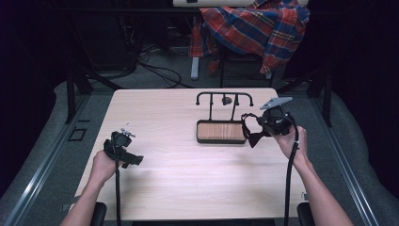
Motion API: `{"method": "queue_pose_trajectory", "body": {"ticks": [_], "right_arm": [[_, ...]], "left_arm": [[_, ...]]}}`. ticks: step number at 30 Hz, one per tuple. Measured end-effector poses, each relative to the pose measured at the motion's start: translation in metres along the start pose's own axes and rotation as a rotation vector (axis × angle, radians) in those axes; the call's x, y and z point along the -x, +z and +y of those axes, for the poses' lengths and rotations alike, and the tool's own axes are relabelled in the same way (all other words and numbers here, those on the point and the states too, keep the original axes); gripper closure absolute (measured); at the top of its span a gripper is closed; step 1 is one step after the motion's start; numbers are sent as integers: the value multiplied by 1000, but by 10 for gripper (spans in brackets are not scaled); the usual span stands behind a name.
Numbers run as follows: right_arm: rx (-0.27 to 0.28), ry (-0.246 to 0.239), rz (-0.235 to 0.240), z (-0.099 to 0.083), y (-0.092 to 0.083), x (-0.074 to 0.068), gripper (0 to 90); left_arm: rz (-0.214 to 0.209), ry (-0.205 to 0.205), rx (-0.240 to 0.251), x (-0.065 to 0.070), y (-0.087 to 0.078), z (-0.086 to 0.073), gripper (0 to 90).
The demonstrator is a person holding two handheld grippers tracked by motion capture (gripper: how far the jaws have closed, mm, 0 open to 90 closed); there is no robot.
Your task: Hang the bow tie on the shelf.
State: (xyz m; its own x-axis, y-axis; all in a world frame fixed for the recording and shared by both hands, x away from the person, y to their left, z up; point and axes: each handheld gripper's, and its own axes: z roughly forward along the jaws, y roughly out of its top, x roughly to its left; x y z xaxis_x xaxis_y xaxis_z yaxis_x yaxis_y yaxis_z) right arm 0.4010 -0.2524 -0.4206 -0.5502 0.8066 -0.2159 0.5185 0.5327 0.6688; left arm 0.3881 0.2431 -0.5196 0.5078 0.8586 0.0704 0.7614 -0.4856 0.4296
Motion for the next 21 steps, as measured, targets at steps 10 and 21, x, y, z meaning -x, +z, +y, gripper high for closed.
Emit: {"method": "queue_pose_trajectory", "body": {"ticks": [10, 21], "right_arm": [[44, 18, -6, 8, -5, 7, 884], [71, 34, -2, 17, -4, 10, 883]], "left_arm": [[-1, 1, -3, 1, 0, 0, 31], [-3, 4, -9, 1, 1, 0, 31]]}}
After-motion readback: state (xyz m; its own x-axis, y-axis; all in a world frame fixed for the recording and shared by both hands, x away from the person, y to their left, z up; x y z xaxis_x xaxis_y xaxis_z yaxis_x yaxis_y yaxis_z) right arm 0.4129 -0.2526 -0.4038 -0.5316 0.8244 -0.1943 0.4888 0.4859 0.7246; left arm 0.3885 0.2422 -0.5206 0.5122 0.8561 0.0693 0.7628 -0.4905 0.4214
